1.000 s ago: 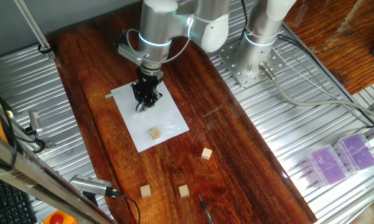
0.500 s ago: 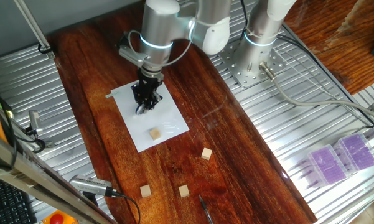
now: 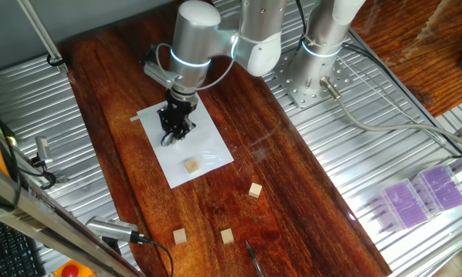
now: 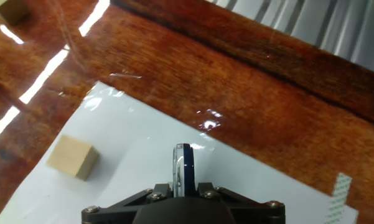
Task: Use the correction tape on paper
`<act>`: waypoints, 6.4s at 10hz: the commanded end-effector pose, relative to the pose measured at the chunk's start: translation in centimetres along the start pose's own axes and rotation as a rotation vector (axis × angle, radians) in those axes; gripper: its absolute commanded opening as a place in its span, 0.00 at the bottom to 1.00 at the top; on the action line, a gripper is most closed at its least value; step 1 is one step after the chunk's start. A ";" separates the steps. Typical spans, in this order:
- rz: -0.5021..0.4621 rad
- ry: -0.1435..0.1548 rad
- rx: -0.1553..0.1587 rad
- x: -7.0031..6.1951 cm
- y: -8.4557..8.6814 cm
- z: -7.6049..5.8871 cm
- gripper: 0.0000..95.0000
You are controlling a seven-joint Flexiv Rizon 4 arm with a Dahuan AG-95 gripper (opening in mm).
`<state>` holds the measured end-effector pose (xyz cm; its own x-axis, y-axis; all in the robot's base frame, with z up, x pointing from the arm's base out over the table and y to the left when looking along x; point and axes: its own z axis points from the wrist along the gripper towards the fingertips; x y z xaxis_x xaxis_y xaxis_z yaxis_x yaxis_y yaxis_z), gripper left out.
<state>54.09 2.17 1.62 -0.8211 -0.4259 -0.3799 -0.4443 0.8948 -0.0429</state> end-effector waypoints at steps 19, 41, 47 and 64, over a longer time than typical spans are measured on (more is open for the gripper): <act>-0.021 0.012 -0.033 1.3 0.5 -0.8 0.00; -0.007 0.325 -0.139 0.1 -1.1 -3.7 0.00; 0.032 0.384 -0.148 2.4 -1.3 -5.9 0.00; 0.126 0.386 -0.071 -0.3 2.8 -1.2 0.00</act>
<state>52.68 4.67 2.73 -0.9391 -0.3436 -0.0031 -0.3433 0.9379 0.0489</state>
